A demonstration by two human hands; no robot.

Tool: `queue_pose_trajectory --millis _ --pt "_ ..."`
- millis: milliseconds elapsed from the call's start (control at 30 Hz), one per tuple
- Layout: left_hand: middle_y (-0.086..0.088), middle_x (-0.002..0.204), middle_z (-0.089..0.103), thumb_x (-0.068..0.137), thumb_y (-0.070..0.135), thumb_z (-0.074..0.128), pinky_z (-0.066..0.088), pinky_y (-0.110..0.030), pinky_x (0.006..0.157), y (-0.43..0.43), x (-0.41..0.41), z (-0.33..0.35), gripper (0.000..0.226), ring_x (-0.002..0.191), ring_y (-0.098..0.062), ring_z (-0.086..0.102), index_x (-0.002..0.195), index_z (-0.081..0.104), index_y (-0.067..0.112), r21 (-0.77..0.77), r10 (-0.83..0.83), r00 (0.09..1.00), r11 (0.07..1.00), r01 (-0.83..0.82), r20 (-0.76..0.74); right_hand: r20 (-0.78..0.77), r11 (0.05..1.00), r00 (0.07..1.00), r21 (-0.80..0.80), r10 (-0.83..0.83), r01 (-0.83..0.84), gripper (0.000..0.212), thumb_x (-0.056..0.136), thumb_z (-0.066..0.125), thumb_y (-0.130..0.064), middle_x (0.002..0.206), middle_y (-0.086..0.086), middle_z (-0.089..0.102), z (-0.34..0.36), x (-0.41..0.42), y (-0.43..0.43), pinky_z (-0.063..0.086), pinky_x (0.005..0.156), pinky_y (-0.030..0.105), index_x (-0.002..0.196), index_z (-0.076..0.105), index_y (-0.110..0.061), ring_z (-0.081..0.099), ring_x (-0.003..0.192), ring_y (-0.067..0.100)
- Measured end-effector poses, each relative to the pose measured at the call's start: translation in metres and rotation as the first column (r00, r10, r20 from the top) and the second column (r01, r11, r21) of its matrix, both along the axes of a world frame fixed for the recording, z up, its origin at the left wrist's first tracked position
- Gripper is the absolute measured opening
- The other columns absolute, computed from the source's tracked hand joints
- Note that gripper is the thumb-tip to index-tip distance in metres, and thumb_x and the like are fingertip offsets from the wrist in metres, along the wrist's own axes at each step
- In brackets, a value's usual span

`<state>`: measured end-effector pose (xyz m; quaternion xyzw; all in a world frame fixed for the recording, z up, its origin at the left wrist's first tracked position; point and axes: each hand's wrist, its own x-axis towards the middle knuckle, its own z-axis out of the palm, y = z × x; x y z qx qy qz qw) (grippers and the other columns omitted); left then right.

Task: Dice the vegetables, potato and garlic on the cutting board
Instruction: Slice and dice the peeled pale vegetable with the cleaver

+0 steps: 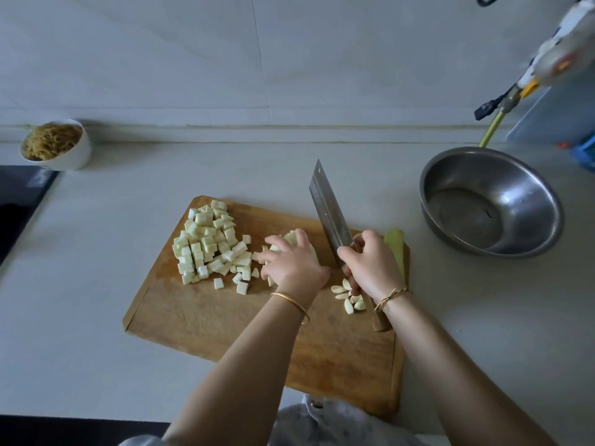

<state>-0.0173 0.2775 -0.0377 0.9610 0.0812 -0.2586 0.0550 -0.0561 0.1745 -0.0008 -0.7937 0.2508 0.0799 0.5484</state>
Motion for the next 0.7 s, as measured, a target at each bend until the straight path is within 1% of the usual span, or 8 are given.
queue_pose_trajectory --millis 167,267,333,400,500,567,633,700 --pt "-0.023 0.144 0.018 0.077 0.049 0.066 0.048 -0.051 0.085 0.003 0.001 -0.005 0.084 0.123 -0.052 0.030 0.140 0.016 0.026 0.014 -0.012 0.999 1.000 0.011 0.038 -0.007 1.000 1.000 0.030 -0.009 0.009 0.014 0.085 0.055 -0.011 0.059 0.007 0.053 -0.005 0.001 0.000 0.033 0.033 0.019 0.096 0.046 -0.006 0.042 0.033 0.017" --pt "-0.019 0.137 0.027 0.074 0.047 0.067 0.045 -0.041 0.074 0.007 -0.002 -0.007 0.078 0.115 -0.046 0.037 0.136 0.023 0.028 0.031 -0.054 0.993 0.998 0.051 0.103 0.001 0.999 1.000 0.042 -0.006 0.006 0.013 0.085 0.055 -0.010 0.058 0.007 0.053 -0.004 -0.001 0.003 0.033 0.032 0.020 0.094 0.046 -0.004 0.042 0.033 0.017" --pt "-0.016 0.134 0.030 0.074 0.047 0.067 0.038 -0.038 0.069 0.008 -0.006 -0.008 0.077 0.111 -0.041 0.039 0.135 0.025 0.030 0.043 -0.119 0.983 0.993 0.114 0.141 -0.003 0.999 1.000 0.043 -0.003 0.003 0.014 0.086 0.054 -0.010 0.058 0.007 0.053 -0.004 -0.003 0.004 0.032 0.032 0.019 0.094 0.046 -0.003 0.042 0.033 0.016" --pt "-0.013 0.134 0.030 0.073 0.048 0.068 0.037 -0.038 0.071 0.011 -0.007 -0.007 0.078 0.111 -0.038 0.039 0.136 0.025 0.033 0.053 -0.250 0.954 0.968 0.245 0.165 -0.003 0.999 1.000 0.046 -0.003 0.003 0.015 0.086 0.055 -0.011 0.059 0.008 0.053 -0.005 -0.004 0.004 0.031 0.032 0.018 0.096 0.046 -0.003 0.040 0.031 0.015" --pt "-0.010 0.139 0.027 0.072 0.048 0.070 0.042 -0.042 0.088 0.028 -0.002 -0.006 0.084 0.119 -0.036 0.037 0.140 0.021 0.037 0.052 -0.486 0.860 0.873 0.484 0.156 0.000 0.999 1.000 0.031 0.014 -0.014 0.017 0.086 0.054 -0.011 0.060 0.009 0.053 -0.006 -0.006 0.004 0.030 0.032 0.019 0.098 0.046 -0.002 0.040 0.028 0.012" --pt "-0.008 0.147 0.020 0.072 0.045 0.071 0.039 -0.046 0.099 0.043 0.009 -0.004 0.088 0.129 -0.036 0.030 0.143 0.018 0.040 0.060 -0.622 0.771 0.782 0.621 0.133 0.001 1.000 1.000 0.011 0.029 -0.029 0.016 0.086 0.054 -0.011 0.060 0.008 0.053 -0.006 -0.007 0.004 0.031 0.032 0.020 0.097 0.046 -0.003 0.041 0.028 0.011" --pt "-0.005 0.154 0.009 0.073 0.039 0.072 0.035 -0.047 0.106 0.060 0.023 -0.002 0.091 0.137 -0.034 0.021 0.145 0.017 0.044 0.068 -0.736 0.669 0.676 0.734 0.099 0.006 0.999 0.999 -0.017 0.043 -0.043 0.014 0.086 0.053 -0.012 0.062 0.007 0.053 -0.007 -0.008 0.005 0.035 0.034 0.023 0.096 0.046 -0.005 0.042 0.030 0.012" --pt "-0.005 0.157 -0.001 0.071 0.032 0.073 0.032 -0.045 0.108 0.073 0.035 0.000 0.096 0.140 -0.032 0.017 0.146 0.014 0.045 0.037 -0.805 0.587 0.591 0.806 0.087 0.017 0.997 0.998 -0.053 0.057 -0.056 0.014 0.087 0.054 -0.014 0.066 0.008 0.053 -0.008 -0.008 0.008 0.043 0.039 0.031 0.095 0.045 -0.007 0.044 0.036 0.017"
